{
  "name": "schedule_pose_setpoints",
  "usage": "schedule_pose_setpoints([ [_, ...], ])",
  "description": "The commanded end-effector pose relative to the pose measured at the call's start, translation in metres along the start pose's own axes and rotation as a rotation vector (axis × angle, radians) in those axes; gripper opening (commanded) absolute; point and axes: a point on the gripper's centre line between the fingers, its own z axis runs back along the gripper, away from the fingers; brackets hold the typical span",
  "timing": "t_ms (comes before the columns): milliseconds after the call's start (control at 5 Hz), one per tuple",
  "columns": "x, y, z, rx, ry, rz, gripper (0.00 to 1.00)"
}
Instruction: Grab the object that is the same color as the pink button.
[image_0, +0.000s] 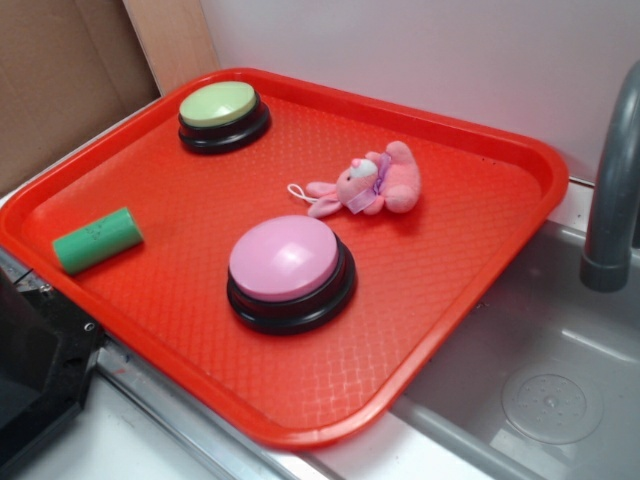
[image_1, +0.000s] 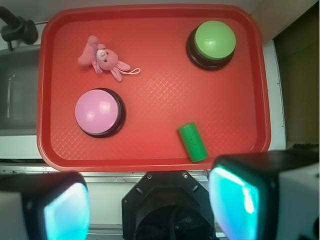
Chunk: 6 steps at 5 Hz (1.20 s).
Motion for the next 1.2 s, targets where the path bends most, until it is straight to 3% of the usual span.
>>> schedule_pose_setpoints([
  [0, 0.0, 0.0, 0.0, 0.0, 0.0, 0.0, 1.0],
  [200, 0.03, -0.009, -0.013, 0.043, -0.032, -0.019, 1.0],
  [600, 0.096, -0.043, -0.061, 0.078, -0.021, -0.228, 1.0],
  [800, 0.114, -0.058, -0.093, -0.026, -0.051, -0.354, 1.0],
  [1000, 0.131, -0.072, -0.125, -0.059, -0.033, -0.465, 1.0],
])
